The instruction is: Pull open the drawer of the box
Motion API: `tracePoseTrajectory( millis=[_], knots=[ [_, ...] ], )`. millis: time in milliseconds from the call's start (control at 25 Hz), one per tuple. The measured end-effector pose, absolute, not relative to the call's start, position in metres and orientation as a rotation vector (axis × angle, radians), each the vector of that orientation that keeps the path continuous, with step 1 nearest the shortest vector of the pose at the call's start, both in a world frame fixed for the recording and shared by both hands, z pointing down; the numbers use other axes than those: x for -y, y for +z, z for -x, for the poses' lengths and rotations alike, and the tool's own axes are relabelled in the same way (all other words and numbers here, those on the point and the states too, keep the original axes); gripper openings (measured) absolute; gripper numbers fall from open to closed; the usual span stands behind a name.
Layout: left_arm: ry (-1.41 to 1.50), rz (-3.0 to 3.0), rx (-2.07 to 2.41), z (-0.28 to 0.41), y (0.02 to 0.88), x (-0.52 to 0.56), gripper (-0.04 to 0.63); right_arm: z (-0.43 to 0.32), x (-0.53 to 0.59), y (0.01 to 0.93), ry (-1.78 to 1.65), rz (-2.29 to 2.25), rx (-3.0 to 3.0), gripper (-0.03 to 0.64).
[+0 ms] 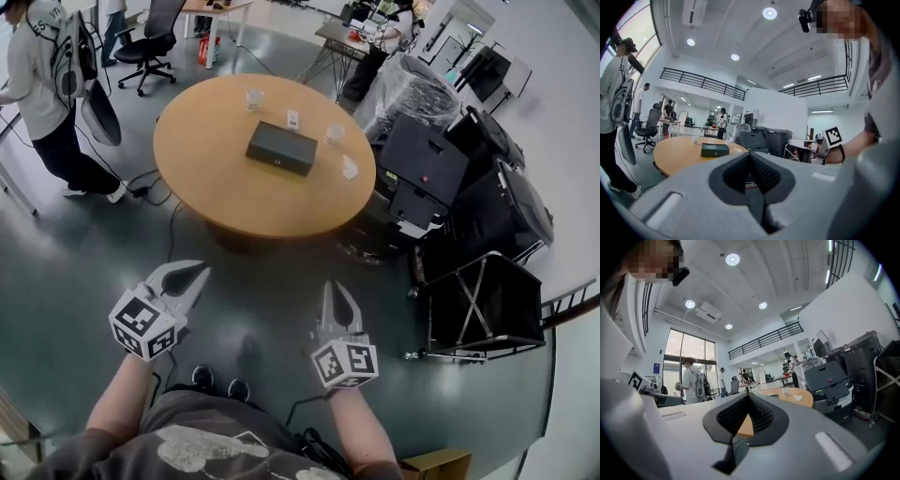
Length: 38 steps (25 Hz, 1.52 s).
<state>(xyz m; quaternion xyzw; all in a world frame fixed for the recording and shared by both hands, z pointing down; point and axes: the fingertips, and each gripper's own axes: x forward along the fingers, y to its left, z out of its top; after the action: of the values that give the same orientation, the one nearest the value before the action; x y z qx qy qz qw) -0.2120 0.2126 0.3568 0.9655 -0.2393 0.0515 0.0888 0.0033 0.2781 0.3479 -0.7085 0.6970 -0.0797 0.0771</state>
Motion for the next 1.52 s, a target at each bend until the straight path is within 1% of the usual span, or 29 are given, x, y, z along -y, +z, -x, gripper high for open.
tracePoseTrajectory(
  millis=[200, 720, 960, 1200, 1520],
  knots=[
    [0.163, -2.878, 0.709, 0.22, 0.36, -0.209, 0.0, -0.001, -0.278, 0.351, -0.274, 2.15, -2.023, 0.0],
    [0.149, -2.899, 0.687, 0.244, 0.366, -0.174, 0.0, 0.035, -0.267, 0.359, -0.192, 2.286, -2.011, 0.001],
    [0.16, -2.893, 0.668, 0.239, 0.375, -0.154, 0.0, 0.027, -0.235, 0.371, -0.224, 2.281, -2.023, 0.001],
    [0.174, -2.865, 0.737, 0.217, 0.383, -0.109, 0.0, 0.003, -0.175, 0.379, -0.224, 2.212, -2.07, 0.001],
    [0.211, -2.848, 0.768, 0.147, 0.383, -0.032, 0.0, -0.066, -0.092, 0.382, -0.259, 2.185, -2.105, 0.001]
  ],
)
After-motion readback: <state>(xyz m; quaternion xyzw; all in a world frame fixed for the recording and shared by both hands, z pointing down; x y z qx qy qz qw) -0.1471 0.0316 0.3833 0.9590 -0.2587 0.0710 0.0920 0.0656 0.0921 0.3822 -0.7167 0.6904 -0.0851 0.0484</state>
